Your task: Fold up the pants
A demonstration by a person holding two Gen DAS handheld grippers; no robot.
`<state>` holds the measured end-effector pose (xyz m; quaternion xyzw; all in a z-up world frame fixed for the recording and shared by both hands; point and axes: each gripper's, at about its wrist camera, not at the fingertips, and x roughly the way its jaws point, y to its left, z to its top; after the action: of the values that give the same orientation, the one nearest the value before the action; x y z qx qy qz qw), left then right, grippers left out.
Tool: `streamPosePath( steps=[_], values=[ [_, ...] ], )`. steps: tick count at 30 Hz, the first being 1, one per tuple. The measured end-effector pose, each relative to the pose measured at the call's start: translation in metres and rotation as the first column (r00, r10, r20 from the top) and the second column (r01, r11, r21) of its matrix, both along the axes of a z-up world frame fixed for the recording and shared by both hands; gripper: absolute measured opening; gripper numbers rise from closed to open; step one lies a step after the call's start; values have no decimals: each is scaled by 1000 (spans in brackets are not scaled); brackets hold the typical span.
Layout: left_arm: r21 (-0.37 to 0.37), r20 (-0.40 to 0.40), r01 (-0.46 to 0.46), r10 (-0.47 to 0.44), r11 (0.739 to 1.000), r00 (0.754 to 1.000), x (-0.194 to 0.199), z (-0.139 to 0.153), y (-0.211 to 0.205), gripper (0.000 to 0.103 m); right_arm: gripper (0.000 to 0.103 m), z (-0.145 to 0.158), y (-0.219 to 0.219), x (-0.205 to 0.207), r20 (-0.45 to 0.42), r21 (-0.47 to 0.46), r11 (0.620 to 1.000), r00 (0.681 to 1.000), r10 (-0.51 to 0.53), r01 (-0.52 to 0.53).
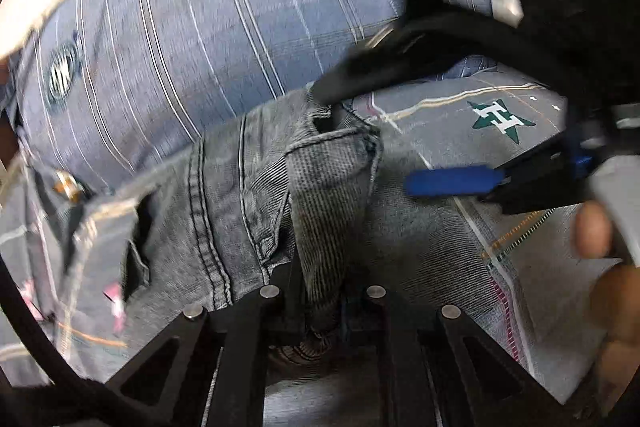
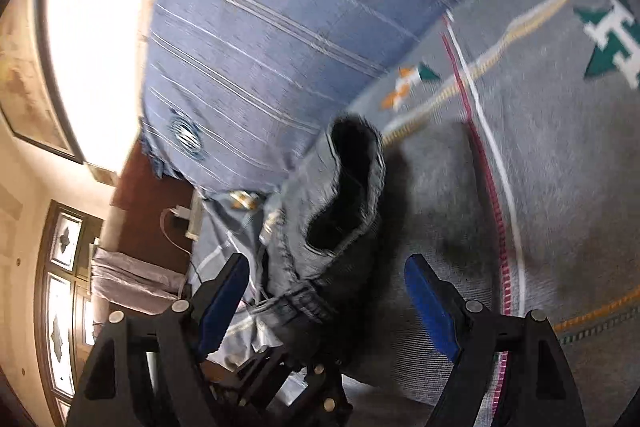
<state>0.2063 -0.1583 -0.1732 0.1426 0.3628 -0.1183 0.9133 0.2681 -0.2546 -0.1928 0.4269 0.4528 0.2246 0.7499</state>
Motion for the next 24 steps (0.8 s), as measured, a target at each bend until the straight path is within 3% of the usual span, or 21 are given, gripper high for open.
streamPosePath(
  steps=[4,6,8,10,14,16,20,22,24],
  values=[
    [1,33,17,-17,1000,999,-6,3,5,11,81,5,20,5,41,-40,997,997,71,-69],
    [20,46,29,-30,999,998,-9,1,3,11,67,16,29,7,75,-130,988,993,92,-82],
    [41,49,39,-41,998,998,-12,4,1,12,27,10,35,12,53,-167,981,992,111,-101],
    [55,75,62,-66,997,995,-18,17,-3,12,19,3,32,12,31,-149,984,995,99,-93],
    [23,118,154,-155,988,981,-30,47,-11,12,17,36,13,-4,136,-118,992,989,54,-38],
    [34,92,188,-190,982,977,-28,37,-17,12,17,45,1,-10,169,-118,993,985,34,-14],
    [10,-66,197,-196,980,978,-8,-11,-19,14,17,9,-4,2,2,-174,985,1000,-7,7],
    [12,-54,195,-194,981,979,-12,-13,-18,18,17,-18,-1,10,-112,-217,976,994,-17,-8],
    [-25,-51,219,-220,975,974,-15,-3,-18,31,20,-22,-3,11,-127,-192,981,991,-36,12]
  ],
)
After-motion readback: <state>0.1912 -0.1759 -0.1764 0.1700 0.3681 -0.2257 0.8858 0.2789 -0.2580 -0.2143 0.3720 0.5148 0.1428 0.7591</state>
